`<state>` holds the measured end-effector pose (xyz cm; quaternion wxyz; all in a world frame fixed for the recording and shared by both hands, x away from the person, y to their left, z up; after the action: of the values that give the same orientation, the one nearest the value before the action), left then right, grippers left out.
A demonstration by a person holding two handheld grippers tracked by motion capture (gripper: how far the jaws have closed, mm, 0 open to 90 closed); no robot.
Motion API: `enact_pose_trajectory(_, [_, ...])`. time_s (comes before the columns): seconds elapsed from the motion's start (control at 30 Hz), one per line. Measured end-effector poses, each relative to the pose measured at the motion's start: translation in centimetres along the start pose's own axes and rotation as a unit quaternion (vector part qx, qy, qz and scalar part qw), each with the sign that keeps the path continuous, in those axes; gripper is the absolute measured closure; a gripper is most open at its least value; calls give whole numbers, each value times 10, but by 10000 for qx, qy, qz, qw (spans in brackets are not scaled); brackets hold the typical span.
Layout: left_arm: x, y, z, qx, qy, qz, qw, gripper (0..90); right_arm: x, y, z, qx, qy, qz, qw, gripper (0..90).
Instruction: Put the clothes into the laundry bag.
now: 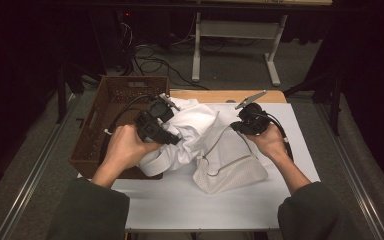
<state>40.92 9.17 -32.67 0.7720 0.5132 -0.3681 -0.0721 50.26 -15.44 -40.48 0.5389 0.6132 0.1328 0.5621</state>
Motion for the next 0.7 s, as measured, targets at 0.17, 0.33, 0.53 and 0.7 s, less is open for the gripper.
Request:
enact_pose_trajectory(0.17, [2, -8, 14, -129, -65, -103, 9998, 746, -1, -1, -1, 7, 25, 12, 10000, 900])
enact_pose_trajectory(0.33, [8, -10, 29, -406, -111, -48, 9991, 746, -1, -1, 0, 24, 58, 35, 10000, 900])
enact_pose_trajectory(0.53, [7, -28, 44, -786, -158, -224, 9965, 743, -2, -3, -1, 37, 25, 11, 10000, 900])
enact_pose_trajectory(0.7, [6, -48, 53, -658, -243, -326, 9970, 742, -5, -2, -1, 67, -22, 16, 10000, 900])
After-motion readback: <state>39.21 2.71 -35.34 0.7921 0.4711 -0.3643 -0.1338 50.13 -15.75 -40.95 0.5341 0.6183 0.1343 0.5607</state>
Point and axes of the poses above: each handheld gripper's, and its own axes: y roughly backward along the jaws, x roughly out of its top, z roughly to its right, the point moved 4 cm from there along -y, roughly forward along the jaws, and after that the axes turned 12 degrees about y, right-handed, at the moved point
